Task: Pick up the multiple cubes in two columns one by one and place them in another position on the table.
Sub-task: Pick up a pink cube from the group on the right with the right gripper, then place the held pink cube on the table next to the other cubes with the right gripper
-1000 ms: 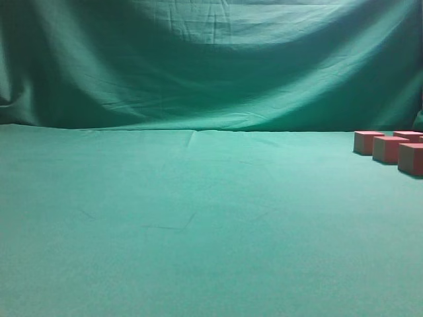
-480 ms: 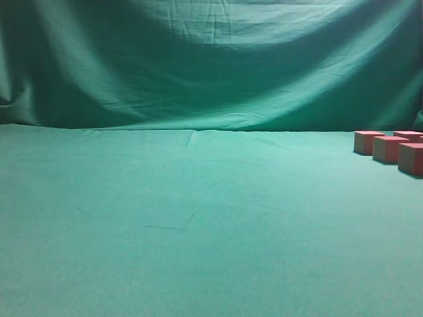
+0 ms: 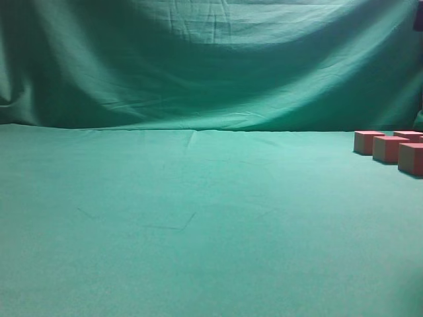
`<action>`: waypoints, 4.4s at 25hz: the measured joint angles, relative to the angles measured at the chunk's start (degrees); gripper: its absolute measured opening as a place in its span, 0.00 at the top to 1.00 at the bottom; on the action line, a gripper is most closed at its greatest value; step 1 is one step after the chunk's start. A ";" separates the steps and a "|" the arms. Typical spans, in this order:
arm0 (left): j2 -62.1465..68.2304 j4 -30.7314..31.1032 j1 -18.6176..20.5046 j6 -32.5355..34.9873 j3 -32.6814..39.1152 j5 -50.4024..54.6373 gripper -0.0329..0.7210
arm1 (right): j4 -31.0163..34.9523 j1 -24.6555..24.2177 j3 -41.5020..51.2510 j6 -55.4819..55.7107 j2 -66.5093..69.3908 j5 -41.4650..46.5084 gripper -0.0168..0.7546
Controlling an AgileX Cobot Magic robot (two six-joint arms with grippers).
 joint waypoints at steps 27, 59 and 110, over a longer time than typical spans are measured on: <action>0.00 0.00 0.00 0.00 0.00 0.00 0.96 | -2.60 0.00 0.00 7.37 10.03 -2.58 0.31; 0.00 0.00 0.00 0.00 0.00 0.00 0.96 | 5.86 4.56 -38.06 -21.74 13.29 19.97 0.62; 0.00 0.00 0.00 0.00 0.00 0.00 0.96 | 14.66 4.68 -62.60 -41.30 48.93 17.29 0.62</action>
